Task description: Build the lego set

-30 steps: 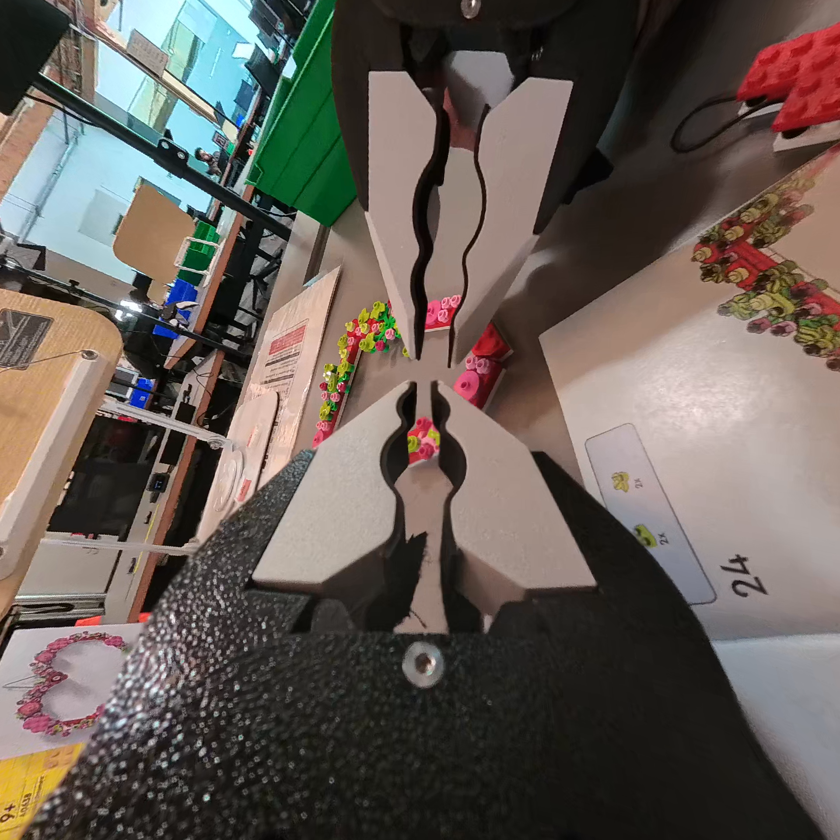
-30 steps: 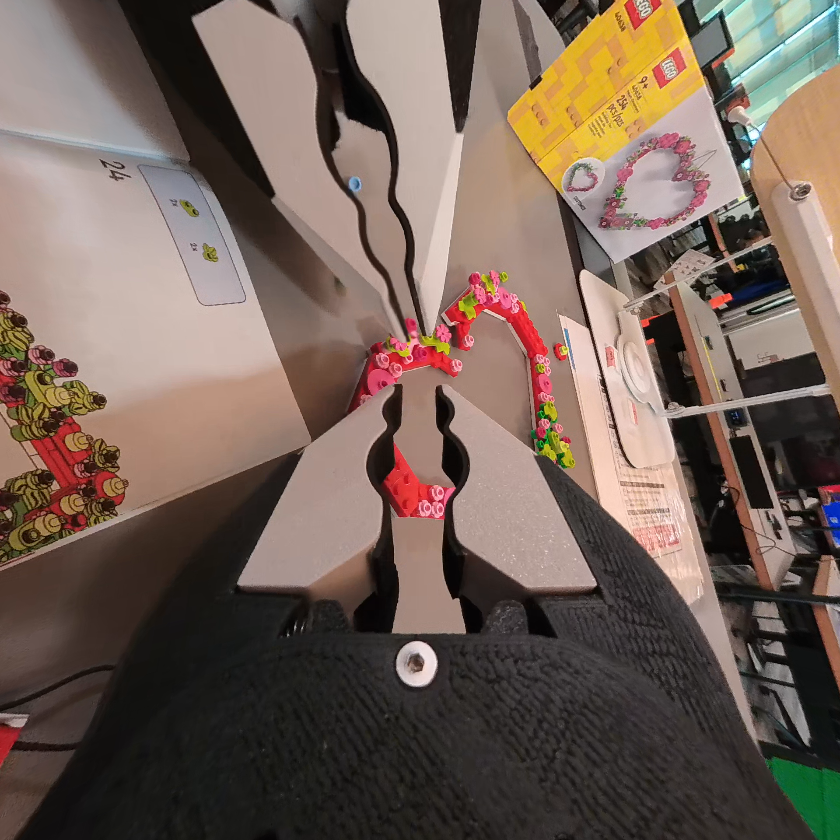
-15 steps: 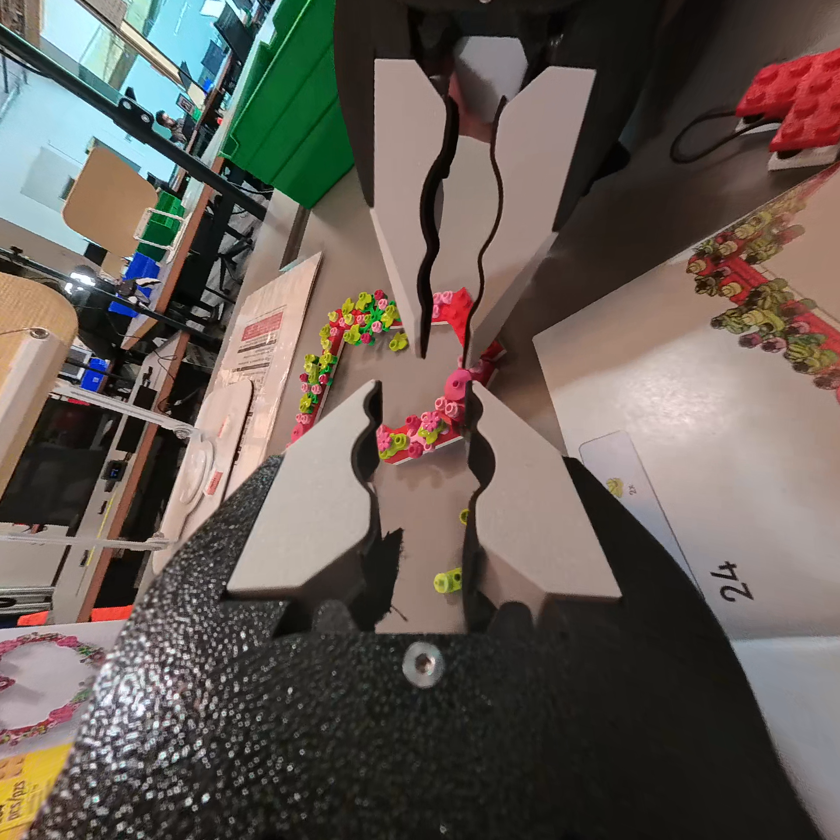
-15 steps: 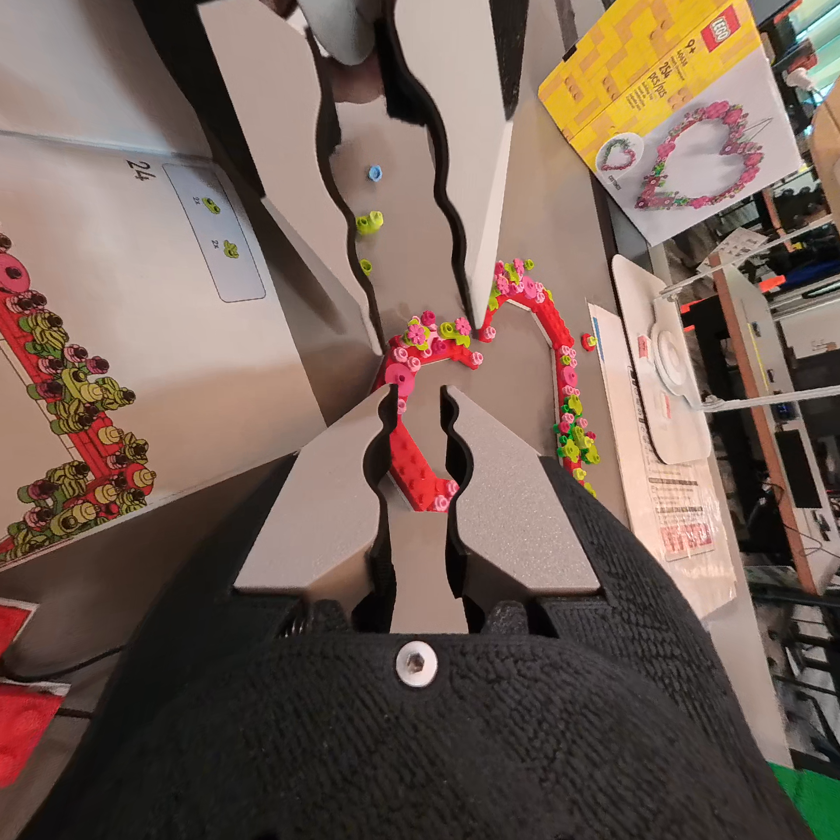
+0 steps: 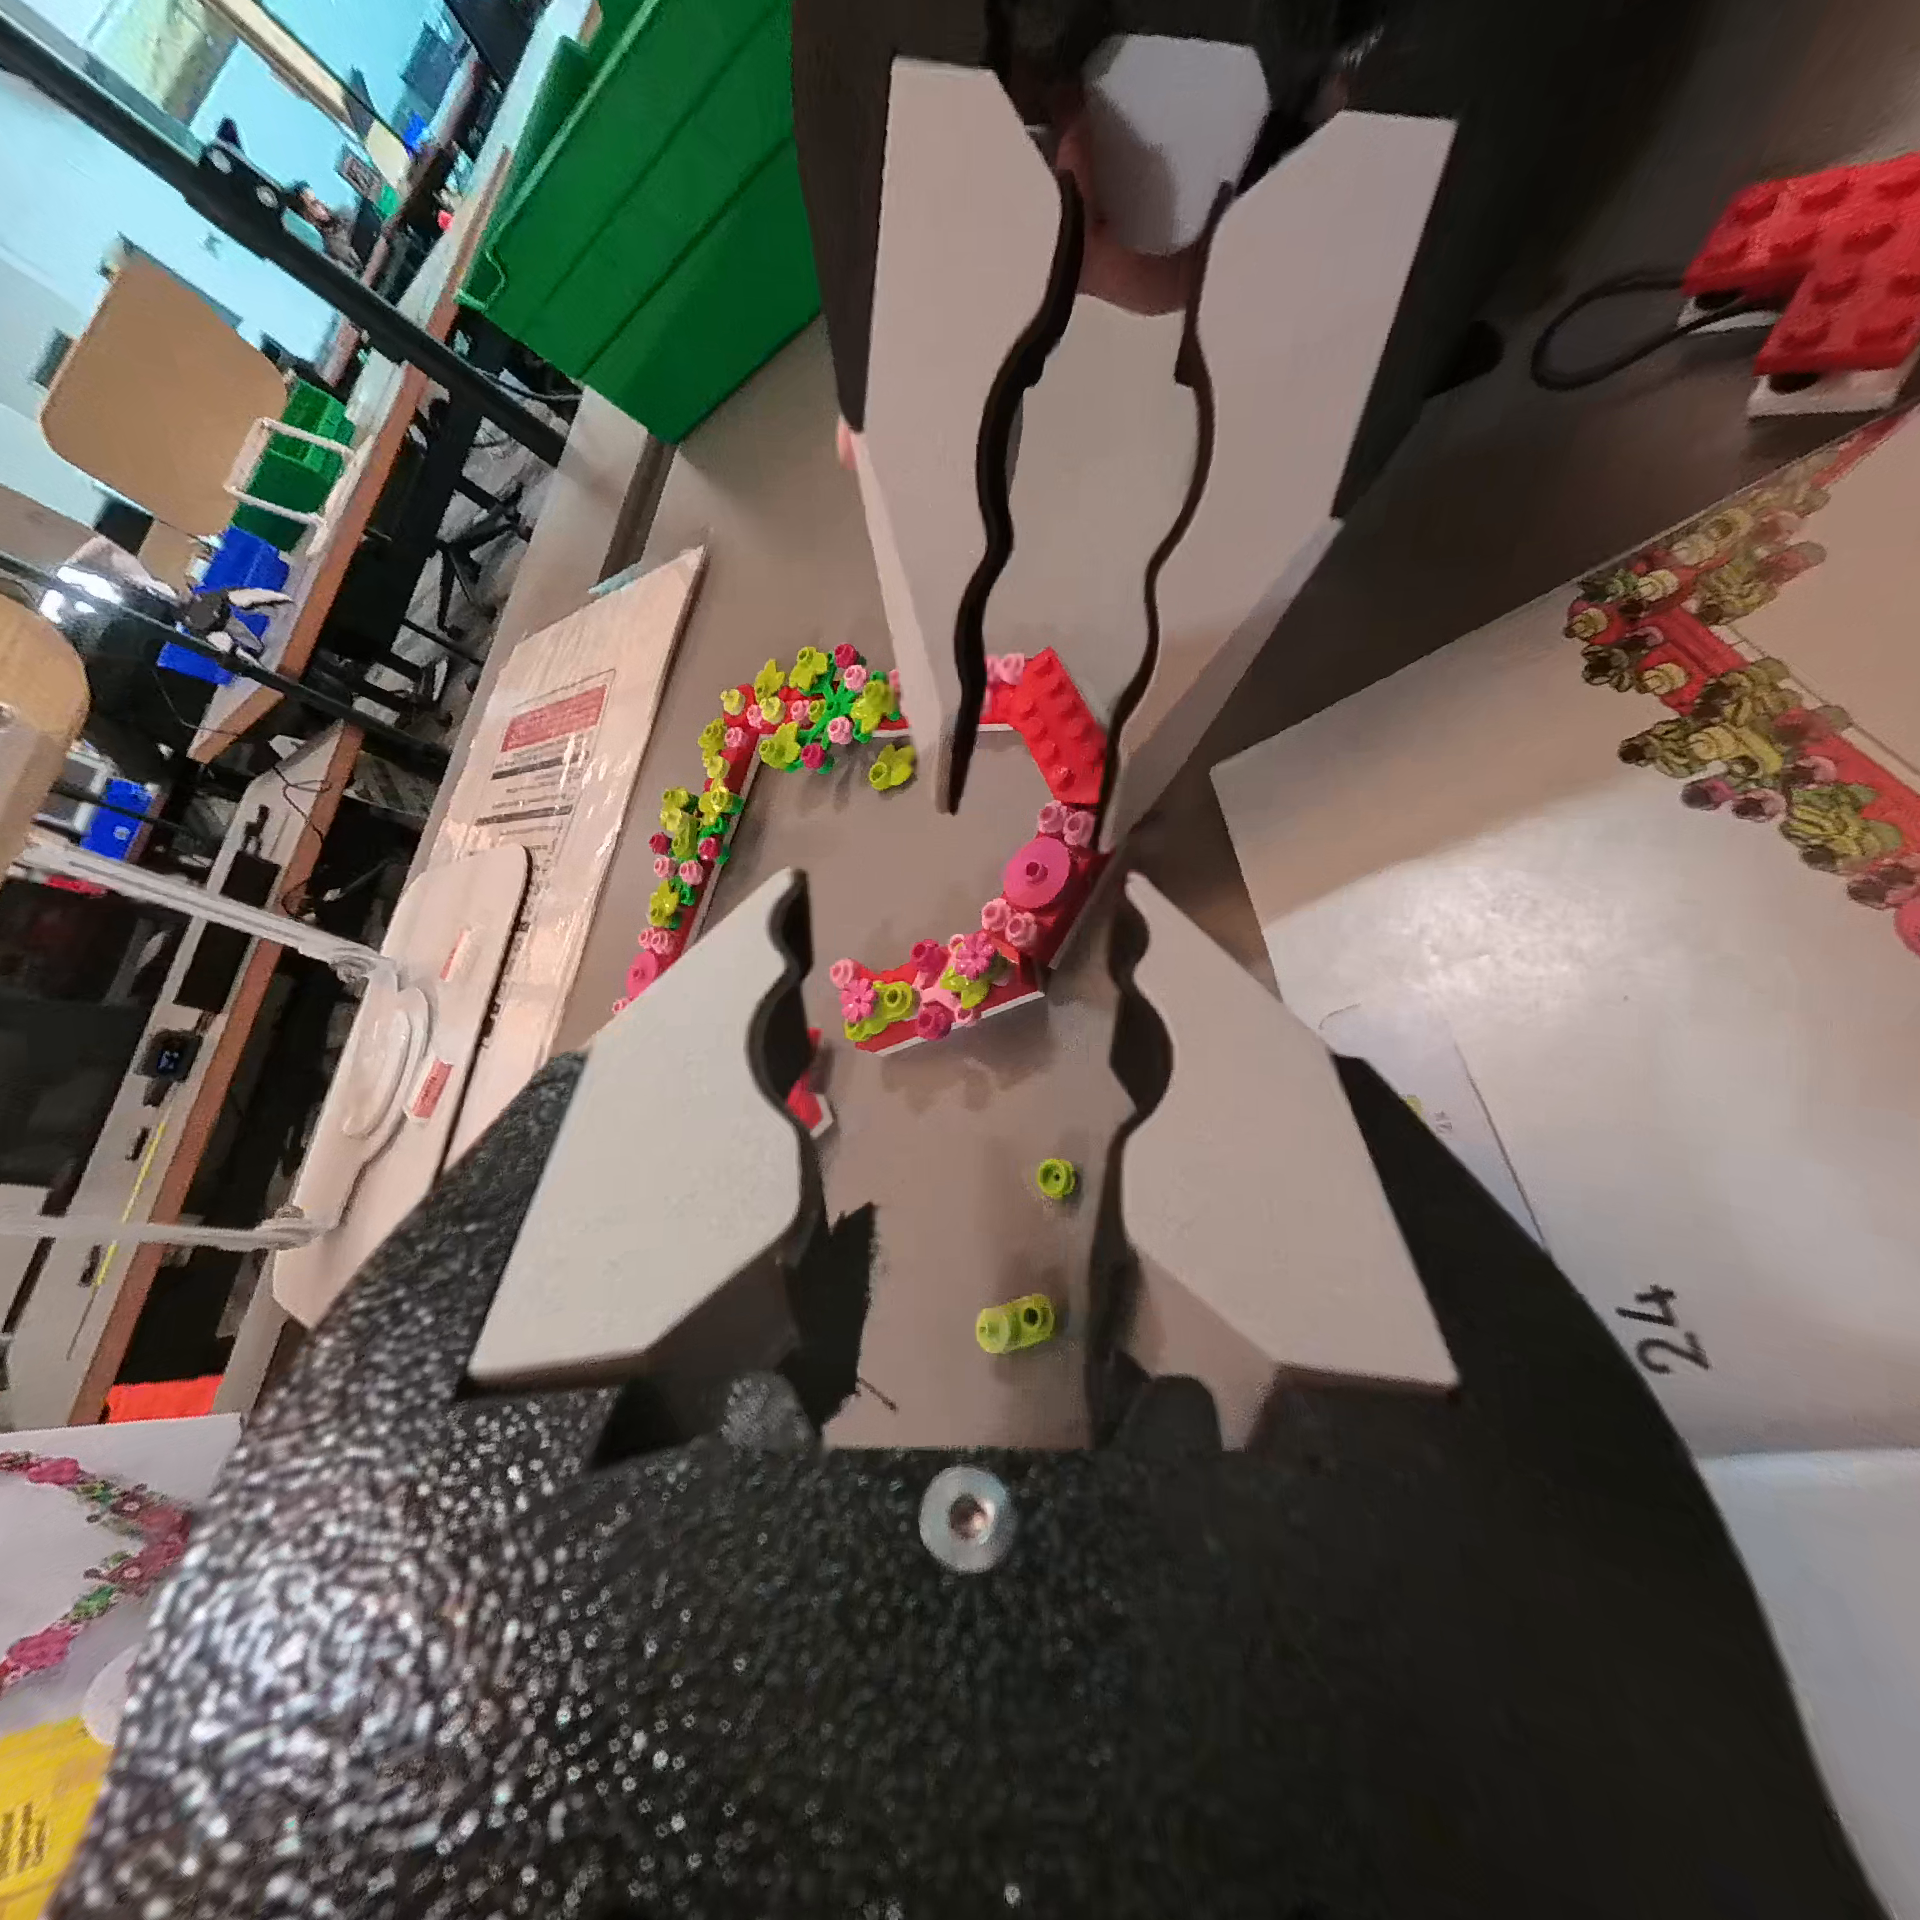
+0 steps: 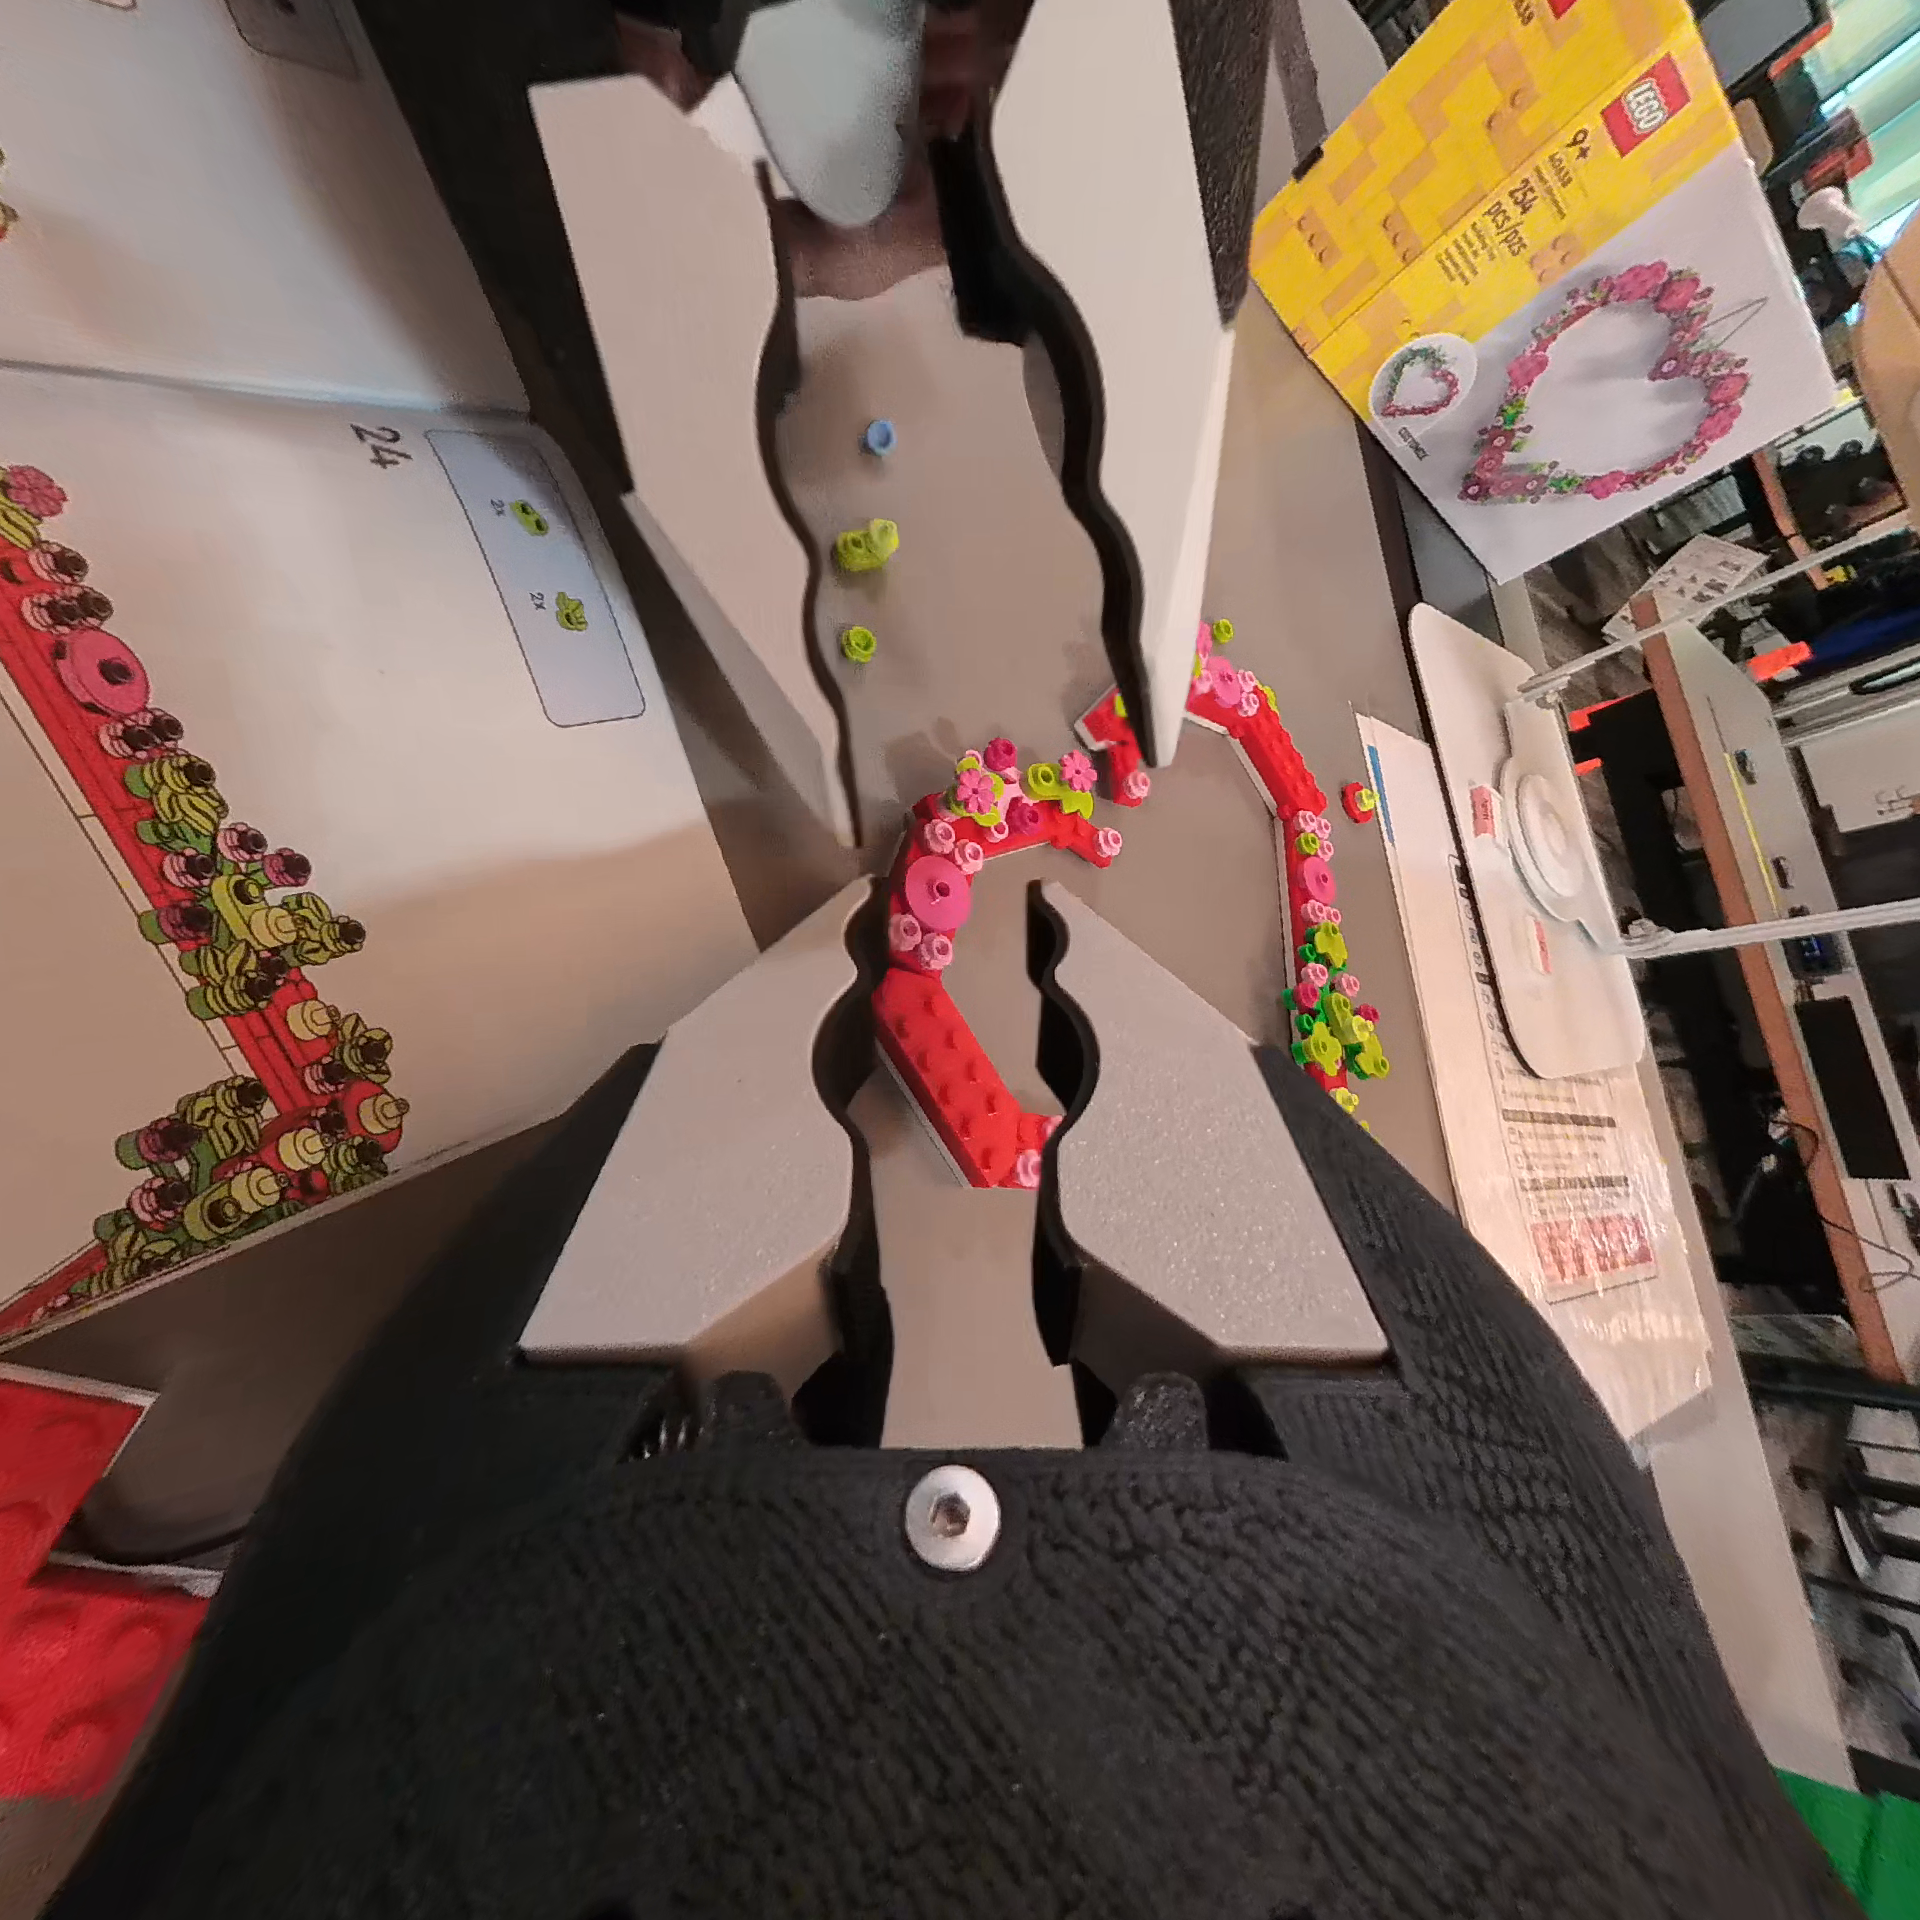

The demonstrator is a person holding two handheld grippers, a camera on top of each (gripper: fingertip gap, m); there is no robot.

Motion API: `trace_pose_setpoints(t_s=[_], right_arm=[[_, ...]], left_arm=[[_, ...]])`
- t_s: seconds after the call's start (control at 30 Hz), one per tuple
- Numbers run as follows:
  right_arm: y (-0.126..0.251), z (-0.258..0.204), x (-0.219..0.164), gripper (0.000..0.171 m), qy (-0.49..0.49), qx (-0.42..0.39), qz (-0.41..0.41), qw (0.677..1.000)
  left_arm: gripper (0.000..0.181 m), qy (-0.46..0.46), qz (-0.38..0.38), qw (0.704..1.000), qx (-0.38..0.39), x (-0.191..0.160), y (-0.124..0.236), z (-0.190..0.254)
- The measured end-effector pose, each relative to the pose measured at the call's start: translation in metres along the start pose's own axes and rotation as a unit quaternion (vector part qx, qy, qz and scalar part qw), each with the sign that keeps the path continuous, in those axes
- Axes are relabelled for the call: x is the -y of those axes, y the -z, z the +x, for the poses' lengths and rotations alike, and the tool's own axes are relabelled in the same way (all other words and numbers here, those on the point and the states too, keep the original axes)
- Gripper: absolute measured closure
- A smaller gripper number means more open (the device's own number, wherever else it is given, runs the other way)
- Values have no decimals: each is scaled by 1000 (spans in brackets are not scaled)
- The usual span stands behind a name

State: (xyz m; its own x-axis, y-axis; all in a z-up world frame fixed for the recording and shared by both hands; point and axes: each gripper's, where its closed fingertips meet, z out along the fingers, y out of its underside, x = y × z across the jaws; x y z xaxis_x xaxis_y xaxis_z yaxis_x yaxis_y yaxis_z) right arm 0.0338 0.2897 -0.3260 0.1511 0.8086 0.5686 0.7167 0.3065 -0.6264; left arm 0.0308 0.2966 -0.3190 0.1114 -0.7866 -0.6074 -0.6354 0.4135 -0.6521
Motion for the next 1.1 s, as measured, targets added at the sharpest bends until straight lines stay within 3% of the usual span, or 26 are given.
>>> trace_pose_setpoints(t_s=[0.1, 0.37, 0.7, 0.93, 1.1], right_arm=[[0, 0, 0, 143, -6, 1, -1, 1000], [1, -3, 0, 146, -9, 11, -1, 1000], [-7, -10, -14, 134, -113, 109, -42, 987], [-13, -14, -12, 152, -147, 161, -41, 975], [0, -16, -23, 156, -134, 224, -38, 965]], left_arm=[[117, 0, -17, 1000, -12, -4, -3, 4], [126, 2, -7, 1000, -22, -1, -1, 7], [113, 8, -37, 999, -39, -16, -1, -1], [115, 48, 1, 998, -35, -13, 1, -10], [115, 56, 12, 997, -50, -12, 4, -7]])
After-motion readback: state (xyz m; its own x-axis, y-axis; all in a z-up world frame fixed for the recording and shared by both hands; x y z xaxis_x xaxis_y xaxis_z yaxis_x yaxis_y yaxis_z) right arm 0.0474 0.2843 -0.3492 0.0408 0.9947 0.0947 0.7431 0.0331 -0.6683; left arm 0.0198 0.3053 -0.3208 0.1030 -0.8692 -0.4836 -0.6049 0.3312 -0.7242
